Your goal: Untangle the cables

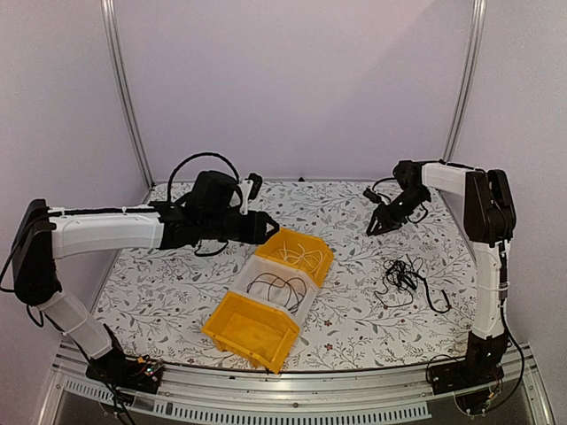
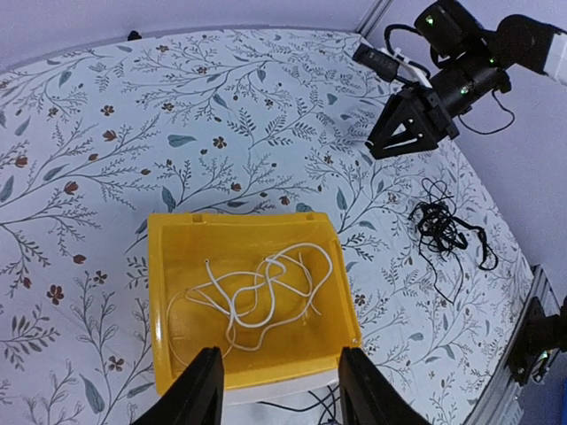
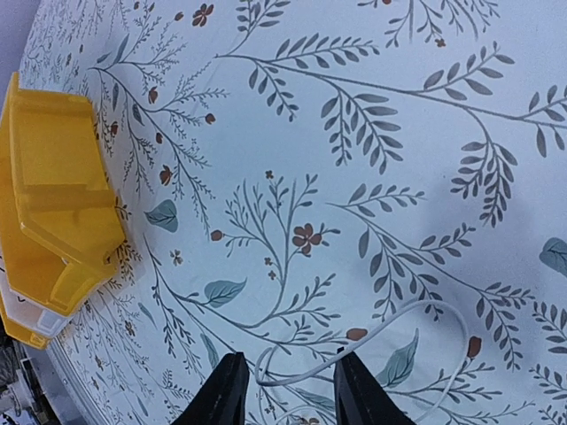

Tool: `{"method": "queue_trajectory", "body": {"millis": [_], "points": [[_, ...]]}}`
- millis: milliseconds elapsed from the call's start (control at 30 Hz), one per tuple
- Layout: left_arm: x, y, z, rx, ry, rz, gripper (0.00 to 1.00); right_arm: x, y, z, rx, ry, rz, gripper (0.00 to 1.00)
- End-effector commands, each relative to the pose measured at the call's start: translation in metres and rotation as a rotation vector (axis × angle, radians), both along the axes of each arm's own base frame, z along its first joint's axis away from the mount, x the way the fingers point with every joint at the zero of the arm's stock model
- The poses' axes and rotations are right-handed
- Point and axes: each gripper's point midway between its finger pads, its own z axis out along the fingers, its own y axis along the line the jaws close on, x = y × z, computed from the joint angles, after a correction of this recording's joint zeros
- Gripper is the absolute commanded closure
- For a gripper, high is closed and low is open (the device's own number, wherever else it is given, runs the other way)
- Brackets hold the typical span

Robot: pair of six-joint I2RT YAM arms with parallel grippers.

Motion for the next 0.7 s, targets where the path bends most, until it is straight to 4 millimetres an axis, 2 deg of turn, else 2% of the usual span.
{"method": "queue_trajectory", "body": {"millis": [0,100,167,267,367,433,533,633,667], "points": [[0.001,-0.014,0.019,-0.014,-0.026,-0.015,0.52,0.007,0.006,-0.01,0.036,0.042,-0.022,0.66],[0.005,-0.023,0.022,-0.007,-0.031,-0.029,0.52,0.008,0.006,-0.013,0.033,0.041,-0.027,0.72],[0.006,-0.029,0.023,-0.01,-0.032,-0.043,0.52,0.009,0.005,-0.013,0.033,0.04,-0.035,0.73],[0.006,-0.039,0.026,-0.019,-0.034,-0.065,0.52,0.011,0.009,-0.009,0.054,0.035,-0.04,0.65],[0.002,-0.047,0.028,-0.017,-0.034,-0.085,0.52,0.017,0.011,-0.012,0.063,0.033,-0.051,0.66],[0.001,-0.05,0.028,-0.015,-0.032,-0.093,0.52,0.02,0.011,-0.02,0.062,0.044,-0.058,0.72],[0.001,-0.055,0.03,-0.014,-0.036,-0.105,0.52,0.019,0.015,-0.02,0.083,0.053,-0.049,0.88],[0.002,-0.062,0.034,-0.016,-0.055,-0.114,0.52,0.015,0.016,0.001,0.11,0.017,-0.025,1.0],[0.004,-0.064,0.035,-0.02,-0.06,-0.116,0.51,0.012,0.018,0.019,0.125,-0.012,-0.017,1.0]]}}
